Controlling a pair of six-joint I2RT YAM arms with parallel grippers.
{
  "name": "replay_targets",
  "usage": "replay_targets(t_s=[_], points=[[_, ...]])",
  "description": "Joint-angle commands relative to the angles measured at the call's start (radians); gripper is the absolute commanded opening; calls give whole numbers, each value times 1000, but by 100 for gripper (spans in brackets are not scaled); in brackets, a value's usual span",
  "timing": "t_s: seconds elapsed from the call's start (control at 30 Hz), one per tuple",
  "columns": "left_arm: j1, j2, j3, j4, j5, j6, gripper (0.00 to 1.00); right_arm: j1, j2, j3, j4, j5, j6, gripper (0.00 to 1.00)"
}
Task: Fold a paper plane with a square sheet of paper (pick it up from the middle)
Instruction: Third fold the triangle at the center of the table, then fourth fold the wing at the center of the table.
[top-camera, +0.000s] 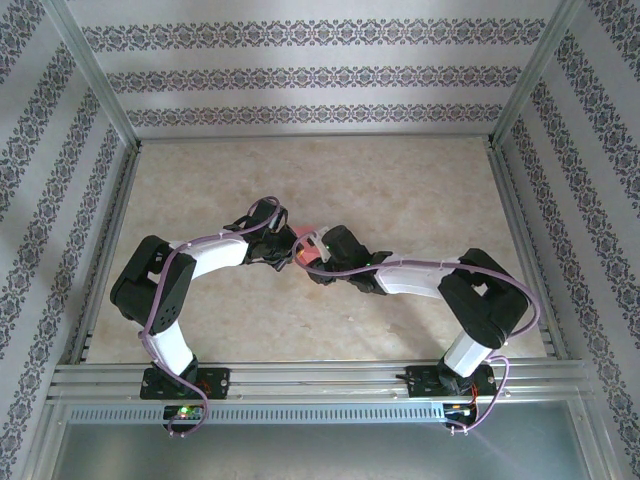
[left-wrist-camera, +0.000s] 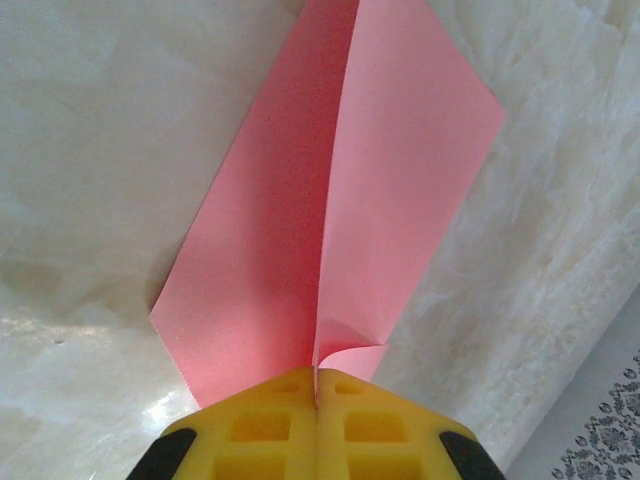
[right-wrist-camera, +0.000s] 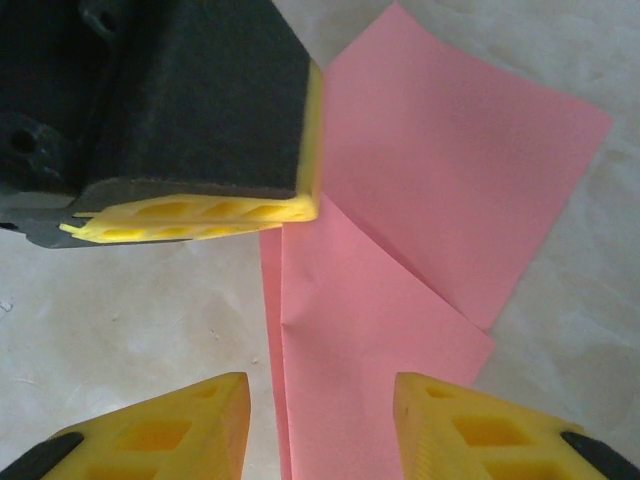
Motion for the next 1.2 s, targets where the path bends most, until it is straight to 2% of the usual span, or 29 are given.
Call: replay_targets(t_s=[0.0, 0.43, 0.73, 0.93, 1.17], points=[[-13, -21, 4, 22, 31, -66, 0, 9, 30, -1, 29, 25, -56, 43], [-12, -22, -1, 39, 41, -90, 0, 23, 84, 20, 13, 65, -68, 38], [6, -38, -7, 25, 28, -76, 13, 24, 86, 12, 13, 81, -83, 24], [58, -102, -24, -14, 6, -31, 28, 23, 92, 2, 24, 62, -97, 21], [93, -207, -82, -88, -58, 54, 40, -4, 99, -15, 59, -18, -61, 20]])
